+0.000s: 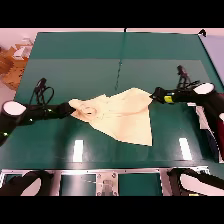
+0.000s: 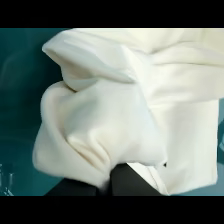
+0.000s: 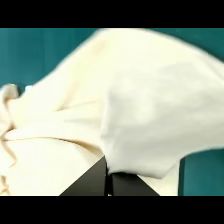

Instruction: Fold the shirts.

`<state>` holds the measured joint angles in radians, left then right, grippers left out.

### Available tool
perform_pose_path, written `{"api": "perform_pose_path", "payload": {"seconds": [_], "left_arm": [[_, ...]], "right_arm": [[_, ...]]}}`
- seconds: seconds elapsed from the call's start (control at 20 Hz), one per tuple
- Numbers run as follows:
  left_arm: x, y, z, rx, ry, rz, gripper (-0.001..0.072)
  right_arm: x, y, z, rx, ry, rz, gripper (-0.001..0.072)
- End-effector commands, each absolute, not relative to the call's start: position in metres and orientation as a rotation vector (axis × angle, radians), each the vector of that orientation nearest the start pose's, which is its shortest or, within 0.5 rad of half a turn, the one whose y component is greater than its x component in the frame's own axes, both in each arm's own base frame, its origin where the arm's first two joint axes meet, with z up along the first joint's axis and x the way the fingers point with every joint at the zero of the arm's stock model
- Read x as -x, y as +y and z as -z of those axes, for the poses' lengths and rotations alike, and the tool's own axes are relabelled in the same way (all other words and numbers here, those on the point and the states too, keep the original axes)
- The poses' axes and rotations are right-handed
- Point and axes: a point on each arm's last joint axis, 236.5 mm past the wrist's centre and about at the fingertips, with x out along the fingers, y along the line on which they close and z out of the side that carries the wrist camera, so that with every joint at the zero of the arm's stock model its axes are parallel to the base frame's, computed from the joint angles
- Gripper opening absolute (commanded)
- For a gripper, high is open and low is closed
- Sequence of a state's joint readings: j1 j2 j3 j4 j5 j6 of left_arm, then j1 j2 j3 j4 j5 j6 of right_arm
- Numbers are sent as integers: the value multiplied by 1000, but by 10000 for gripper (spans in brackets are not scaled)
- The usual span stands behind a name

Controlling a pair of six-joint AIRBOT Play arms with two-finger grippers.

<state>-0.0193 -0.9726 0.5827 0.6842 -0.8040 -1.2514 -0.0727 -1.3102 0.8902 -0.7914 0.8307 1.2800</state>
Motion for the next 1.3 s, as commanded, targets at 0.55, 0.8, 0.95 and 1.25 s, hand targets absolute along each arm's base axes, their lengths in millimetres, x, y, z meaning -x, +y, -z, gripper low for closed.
{"api": "perform_pose_path", "payload": {"seconds": [0.55, 0.8, 0.95, 1.25], "left_arm": [[-392, -83, -22, 745, 1128, 433, 544], [-388, -51, -31, 767, 1116, 419, 544], [-382, -53, -31, 751, 1131, 452, 544], [-381, -53, -31, 752, 1134, 453, 544]], "right_arm": [[-369, 27, 7, -723, 1281, -261, 282], [-279, 52, 54, -832, 1430, -223, 374], [-233, 71, 87, -887, 1537, -199, 374], [-202, 105, 122, -864, 1595, -192, 373]]}}
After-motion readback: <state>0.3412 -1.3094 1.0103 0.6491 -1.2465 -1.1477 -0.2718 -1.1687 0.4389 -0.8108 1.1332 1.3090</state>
